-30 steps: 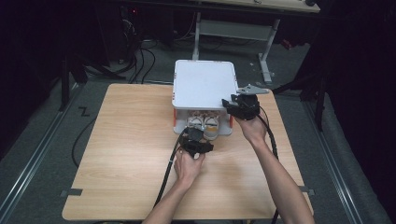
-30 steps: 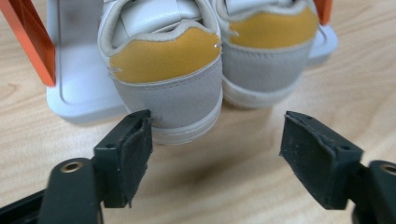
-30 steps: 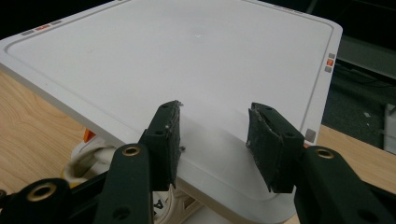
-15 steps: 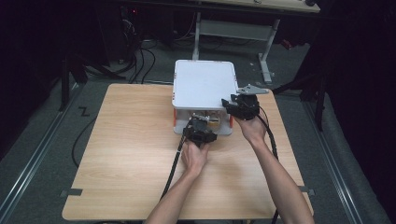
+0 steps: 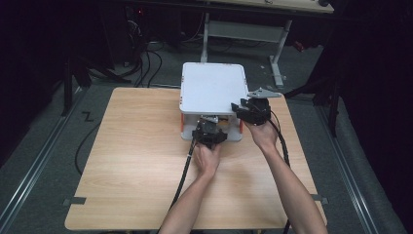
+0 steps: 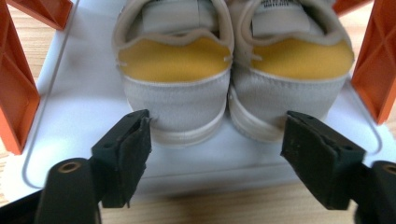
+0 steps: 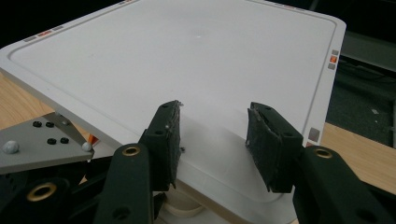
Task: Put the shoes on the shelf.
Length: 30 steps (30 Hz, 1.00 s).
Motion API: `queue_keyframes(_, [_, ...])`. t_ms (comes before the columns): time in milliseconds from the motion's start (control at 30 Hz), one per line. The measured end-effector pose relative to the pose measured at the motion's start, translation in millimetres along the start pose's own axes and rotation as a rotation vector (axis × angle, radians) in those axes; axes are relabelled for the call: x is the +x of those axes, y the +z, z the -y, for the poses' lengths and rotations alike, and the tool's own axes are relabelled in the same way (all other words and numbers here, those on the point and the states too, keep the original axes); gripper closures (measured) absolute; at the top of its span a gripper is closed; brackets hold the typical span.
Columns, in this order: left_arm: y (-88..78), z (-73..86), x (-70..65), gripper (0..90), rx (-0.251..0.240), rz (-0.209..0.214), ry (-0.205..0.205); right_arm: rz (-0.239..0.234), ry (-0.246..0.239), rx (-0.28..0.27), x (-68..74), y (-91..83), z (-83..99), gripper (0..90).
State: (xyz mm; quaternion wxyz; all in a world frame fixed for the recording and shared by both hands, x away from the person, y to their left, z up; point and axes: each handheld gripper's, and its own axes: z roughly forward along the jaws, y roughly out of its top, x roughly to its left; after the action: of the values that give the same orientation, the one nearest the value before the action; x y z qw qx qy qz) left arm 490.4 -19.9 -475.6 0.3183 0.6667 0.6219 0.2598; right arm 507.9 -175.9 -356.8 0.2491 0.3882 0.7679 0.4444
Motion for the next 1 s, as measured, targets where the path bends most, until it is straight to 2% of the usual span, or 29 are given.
queue_keyframes(67, [-1.2, 1.8, 0.8, 25.9, 0.007, -0.006, 0.033, -0.002, 0.000, -0.002, -0.3, 0.3, 0.3, 54.6])
queue_keyframes(100, [-2.1, 2.7, 1.6, 26.0, 0.005, -0.010, 0.037, 0.000, 0.001, -0.002, -0.3, 0.2, 0.2, 54.6])
queue_keyframes(133, [-4.2, 3.1, 4.6, 26.0, 0.010, -0.002, 0.059, 0.001, -0.001, -0.002, -0.1, 0.3, 0.1, 54.7])
queue_keyframes(200, [-8.8, 3.9, 8.9, 26.7, 0.001, 0.008, 0.075, 0.001, -0.004, -0.002, 0.1, 0.4, -0.1, 55.0])
queue_keyframes(300, [-16.7, 3.2, 18.5, 27.6, -0.009, 0.049, 0.079, 0.001, 0.000, -0.003, 0.1, 0.7, -0.1, 54.9])
queue_keyframes(400, [-26.6, 3.6, 30.3, 29.5, -0.013, 0.112, 0.080, -0.001, -0.004, -0.002, 0.3, 1.0, -0.7, 54.1])
queue_keyframes(533, [-40.8, 5.3, 46.0, 31.9, -0.032, 0.174, 0.134, 0.020, -0.032, -0.010, 1.5, 0.1, -0.2, 52.8])
queue_keyframes(633, [-51.2, 5.2, 56.8, 32.7, -0.049, 0.213, 0.160, -0.002, -0.013, -0.012, 0.8, -2.0, -0.1, 52.5])
queue_keyframes(800, [-73.3, 4.4, 73.1, 32.3, -0.077, 0.251, 0.184, -0.025, 0.004, -0.012, -1.6, -12.5, -0.6, 52.2])
queue_keyframes(900, [-81.2, 4.3, 79.7, 32.4, -0.092, 0.282, 0.178, -0.041, 0.020, -0.014, -2.1, -20.4, -1.6, 52.1])
queue_keyframes(1000, [-87.3, 2.5, 86.6, 32.6, -0.094, 0.271, 0.186, -0.035, 0.026, -0.012, -1.9, -25.8, -2.9, 52.5])
